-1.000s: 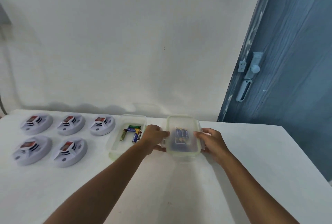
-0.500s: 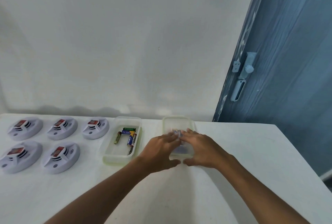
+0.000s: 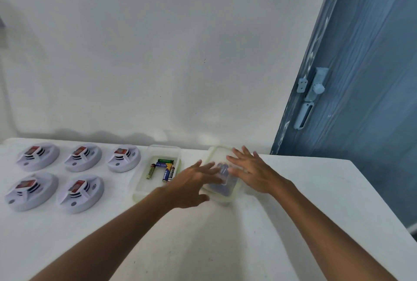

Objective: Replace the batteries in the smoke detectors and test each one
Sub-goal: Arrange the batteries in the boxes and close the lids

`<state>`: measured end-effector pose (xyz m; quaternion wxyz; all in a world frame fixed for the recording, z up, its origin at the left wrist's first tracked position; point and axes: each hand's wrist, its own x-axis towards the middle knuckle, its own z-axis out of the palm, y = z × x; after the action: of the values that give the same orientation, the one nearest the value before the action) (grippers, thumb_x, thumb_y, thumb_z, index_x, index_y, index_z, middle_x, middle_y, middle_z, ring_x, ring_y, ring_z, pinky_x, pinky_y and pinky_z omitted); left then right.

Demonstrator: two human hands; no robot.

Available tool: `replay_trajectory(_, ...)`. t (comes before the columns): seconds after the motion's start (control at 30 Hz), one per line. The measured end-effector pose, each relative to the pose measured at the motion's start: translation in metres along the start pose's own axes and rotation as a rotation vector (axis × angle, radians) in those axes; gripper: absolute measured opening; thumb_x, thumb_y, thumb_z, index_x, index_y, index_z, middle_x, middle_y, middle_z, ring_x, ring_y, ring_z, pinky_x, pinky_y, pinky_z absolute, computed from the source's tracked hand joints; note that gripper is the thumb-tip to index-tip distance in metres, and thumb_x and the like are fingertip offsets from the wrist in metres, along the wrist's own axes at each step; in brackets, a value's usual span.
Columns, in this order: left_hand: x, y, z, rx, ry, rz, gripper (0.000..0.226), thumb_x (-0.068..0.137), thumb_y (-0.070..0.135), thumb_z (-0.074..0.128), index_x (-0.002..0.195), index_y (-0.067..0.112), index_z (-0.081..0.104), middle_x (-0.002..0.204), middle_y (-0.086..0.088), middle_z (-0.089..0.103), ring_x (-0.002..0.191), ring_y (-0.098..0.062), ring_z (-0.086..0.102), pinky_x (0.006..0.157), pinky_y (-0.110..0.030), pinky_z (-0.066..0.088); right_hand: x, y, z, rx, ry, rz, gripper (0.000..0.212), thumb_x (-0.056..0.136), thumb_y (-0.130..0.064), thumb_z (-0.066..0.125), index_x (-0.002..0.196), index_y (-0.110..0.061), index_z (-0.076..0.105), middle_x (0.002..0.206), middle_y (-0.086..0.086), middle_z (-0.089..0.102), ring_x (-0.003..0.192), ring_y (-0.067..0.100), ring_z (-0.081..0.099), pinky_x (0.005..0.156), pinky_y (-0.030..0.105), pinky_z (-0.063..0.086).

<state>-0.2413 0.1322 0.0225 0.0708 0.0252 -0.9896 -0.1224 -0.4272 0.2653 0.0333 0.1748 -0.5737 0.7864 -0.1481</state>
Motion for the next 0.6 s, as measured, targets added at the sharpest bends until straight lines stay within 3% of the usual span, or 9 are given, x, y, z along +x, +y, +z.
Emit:
replay_trajectory(0.1,-0.009,-0.006,-0.011,0.14,0.023,-0.03,0.05,0.08,0.036,0.055,0.13,0.029,0.059,0.15,-0.002,0.041,0.147,-0.028,0.019,0.117,-0.049,0.012,-0.002,0.004,0.007,-0.061,0.091,0.0,0.091,0.079,-0.082,-0.001,0.148,-0.033,0.032,0.16,-0.003,0.017,0.149,0.014,0.001,0.12,0.038,-0.005)
replay_trajectory(0.17,-0.012,-0.005,-0.013,0.201,0.06,-0.097,0.057,0.078,0.051,0.038,0.125,0.03,0.064,0.147,-0.004,0.046,0.146,-0.03,0.023,0.116,-0.053,0.014,-0.01,0.003,0.015,-0.153,0.16,-0.004,0.101,0.072,-0.083,-0.01,0.147,-0.031,0.035,0.157,0.001,0.027,0.147,0.02,0.012,0.119,0.037,0.001)
replay_trajectory(0.3,-0.012,-0.003,-0.01,0.212,0.074,-0.21,0.076,0.079,0.071,0.029,0.124,0.02,0.064,0.138,-0.005,0.056,0.14,-0.028,0.036,0.114,-0.048,0.023,-0.031,0.001,0.029,-0.25,0.351,-0.013,0.089,0.082,-0.079,0.003,0.139,-0.028,0.049,0.13,0.004,0.049,0.121,0.02,0.038,0.105,0.033,0.03)
replay_trajectory(0.4,-0.008,0.003,-0.006,0.242,0.179,-0.176,0.077,0.078,0.076,0.036,0.107,0.014,0.073,0.12,-0.003,0.068,0.12,-0.024,0.059,0.094,-0.038,0.05,-0.04,0.003,0.039,-0.199,0.392,-0.034,0.087,0.08,-0.083,0.022,0.136,-0.025,0.053,0.126,0.0,0.048,0.119,0.018,0.039,0.101,0.034,0.041)
replay_trajectory(0.43,-0.006,0.005,-0.004,0.192,0.179,-0.19,0.074,0.079,0.074,0.044,0.111,0.012,0.071,0.127,-0.003,0.065,0.124,-0.022,0.056,0.094,-0.033,0.049,-0.04,0.003,0.041,-0.17,0.384,-0.039,0.086,0.078,-0.084,0.03,0.136,-0.024,0.053,0.133,0.0,0.045,0.126,0.019,0.035,0.105,0.037,0.04)
replay_trajectory(0.53,-0.004,0.002,0.0,0.032,0.122,-0.252,0.077,0.079,0.062,0.063,0.136,0.012,0.051,0.153,0.002,0.036,0.144,-0.012,0.028,0.11,-0.03,0.03,-0.037,0.007,0.041,-0.07,0.338,-0.046,0.085,0.072,-0.078,0.053,0.138,-0.025,0.049,0.157,-0.005,0.023,0.148,0.018,0.006,0.117,0.042,0.02)
replay_trajectory(0.6,-0.003,-0.001,0.003,0.033,0.122,-0.258,0.079,0.078,0.06,0.066,0.138,0.011,0.049,0.154,0.002,0.034,0.144,-0.013,0.027,0.111,-0.032,0.03,-0.033,0.011,0.038,-0.036,0.31,-0.065,0.092,0.068,-0.082,0.051,0.138,-0.023,0.049,0.158,-0.006,0.021,0.149,0.014,0.004,0.121,0.04,0.013)
